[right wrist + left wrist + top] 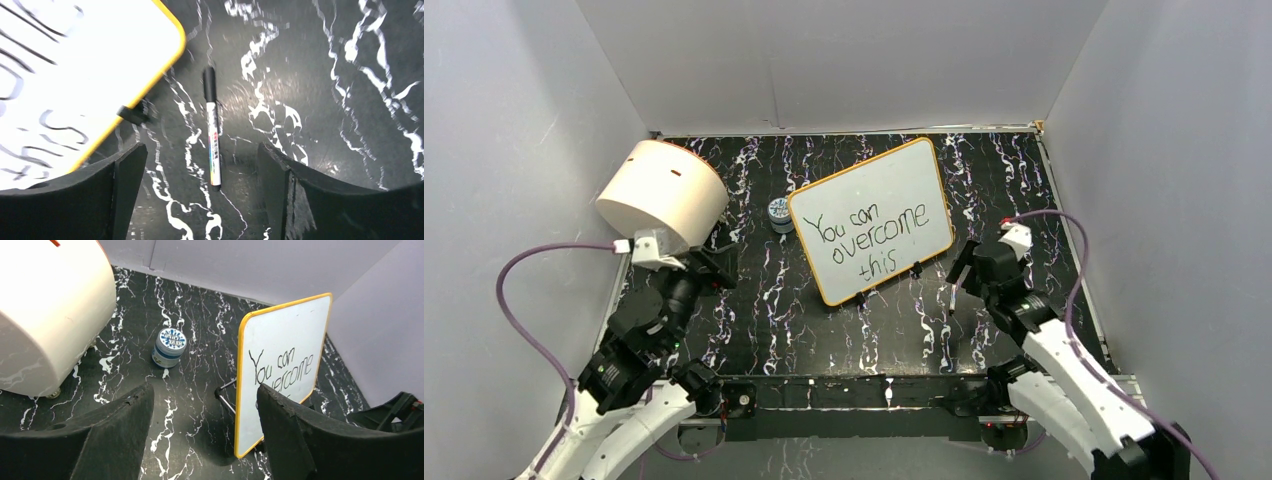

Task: Write a sentence on the whiteboard
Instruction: Place the whiteboard marker at the center of the board, then reset both arms

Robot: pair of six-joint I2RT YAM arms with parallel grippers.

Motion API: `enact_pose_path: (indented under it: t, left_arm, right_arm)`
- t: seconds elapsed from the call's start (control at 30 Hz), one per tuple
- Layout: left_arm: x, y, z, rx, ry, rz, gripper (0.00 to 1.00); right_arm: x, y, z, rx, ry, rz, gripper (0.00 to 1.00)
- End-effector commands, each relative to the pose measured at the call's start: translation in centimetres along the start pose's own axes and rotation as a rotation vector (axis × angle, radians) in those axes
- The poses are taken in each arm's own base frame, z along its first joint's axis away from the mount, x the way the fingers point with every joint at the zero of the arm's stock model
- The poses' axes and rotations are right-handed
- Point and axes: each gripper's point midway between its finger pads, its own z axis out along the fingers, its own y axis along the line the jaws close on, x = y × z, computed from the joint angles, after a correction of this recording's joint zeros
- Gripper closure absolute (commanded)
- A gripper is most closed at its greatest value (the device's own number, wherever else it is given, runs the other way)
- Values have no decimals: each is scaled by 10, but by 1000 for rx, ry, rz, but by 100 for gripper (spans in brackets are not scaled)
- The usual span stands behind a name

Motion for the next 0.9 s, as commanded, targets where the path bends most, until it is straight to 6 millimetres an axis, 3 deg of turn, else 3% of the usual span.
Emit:
enact_pose_path:
  t: [0.0,0.2,0.33,0.43,0.57,0.87]
  left_arm:
    - [-21,5,-22,27,-63,-8,29]
    - [-40,5,-54,127,-140,-4,29]
    - [-46,15,-74,134,-160,-19,27]
    - [-46,23,-83,122,-180,-51,20]
    - [-40,29,-90,113,-143,-62,3]
    - [-26,27,-90,122,-91,-84,2]
  right_arm:
    - [-62,6,-51,-70,-180,15,2]
    - [-111,2,-118,-174,-390,25,1]
    - [-123,-7,-147,-197,-464,10,1]
    - [-126,-14,-157,-205,-518,8,1]
    - [-123,-18,-168,-244,-558,3,1]
    - [-117,-35,-177,-244,-650,12,1]
